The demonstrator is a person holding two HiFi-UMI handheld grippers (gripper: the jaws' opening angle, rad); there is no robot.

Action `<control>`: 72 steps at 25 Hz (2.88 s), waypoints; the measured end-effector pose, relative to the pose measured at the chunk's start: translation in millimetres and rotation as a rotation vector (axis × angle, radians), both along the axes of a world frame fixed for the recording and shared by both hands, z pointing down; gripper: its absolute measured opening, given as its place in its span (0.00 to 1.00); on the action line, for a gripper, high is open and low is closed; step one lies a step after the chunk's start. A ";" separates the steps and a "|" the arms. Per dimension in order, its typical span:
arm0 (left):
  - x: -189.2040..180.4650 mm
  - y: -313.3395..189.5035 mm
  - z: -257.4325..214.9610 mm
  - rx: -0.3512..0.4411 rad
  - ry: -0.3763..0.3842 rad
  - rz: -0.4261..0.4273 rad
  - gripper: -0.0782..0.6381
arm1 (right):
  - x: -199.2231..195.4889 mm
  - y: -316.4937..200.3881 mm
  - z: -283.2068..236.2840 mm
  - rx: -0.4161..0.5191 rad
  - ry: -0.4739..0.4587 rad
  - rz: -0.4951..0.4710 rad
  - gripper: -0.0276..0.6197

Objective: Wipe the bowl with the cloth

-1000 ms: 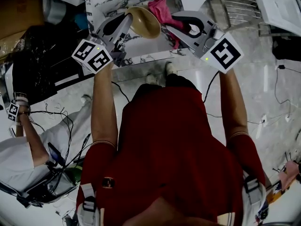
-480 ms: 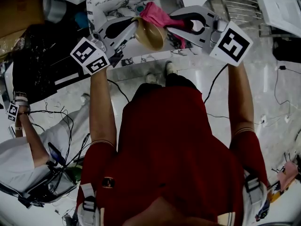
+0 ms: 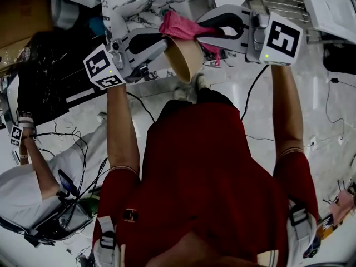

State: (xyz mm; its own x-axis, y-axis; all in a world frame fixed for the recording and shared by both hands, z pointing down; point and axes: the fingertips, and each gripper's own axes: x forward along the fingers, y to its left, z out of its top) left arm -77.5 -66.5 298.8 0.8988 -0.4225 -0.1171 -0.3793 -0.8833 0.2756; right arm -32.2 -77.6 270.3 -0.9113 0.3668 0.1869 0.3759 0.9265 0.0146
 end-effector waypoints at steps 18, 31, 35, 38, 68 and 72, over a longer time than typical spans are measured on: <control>-6.6 -1.5 -47.7 0.053 0.421 0.065 0.14 | -7.6 -2.6 -0.5 -0.426 -0.250 -0.056 0.15; -32.5 -36.9 -40.2 0.061 0.517 -0.239 0.14 | -8.2 -21.5 26.2 -0.585 -0.328 0.178 0.15; -43.5 -43.7 -34.2 0.054 0.517 -0.328 0.14 | -7.0 -19.8 29.4 -0.616 -0.339 0.206 0.15; -50.1 -47.0 -31.9 0.051 0.510 -0.381 0.14 | -7.3 -19.0 31.6 -0.634 -0.342 0.226 0.15; -87.8 -56.5 8.4 -0.037 0.130 -0.639 0.14 | -7.0 -2.4 39.9 -0.313 -0.232 0.343 0.15; -90.0 -55.2 15.0 -0.071 0.100 -0.618 0.14 | -8.8 -0.1 42.3 -0.221 -0.193 0.346 0.15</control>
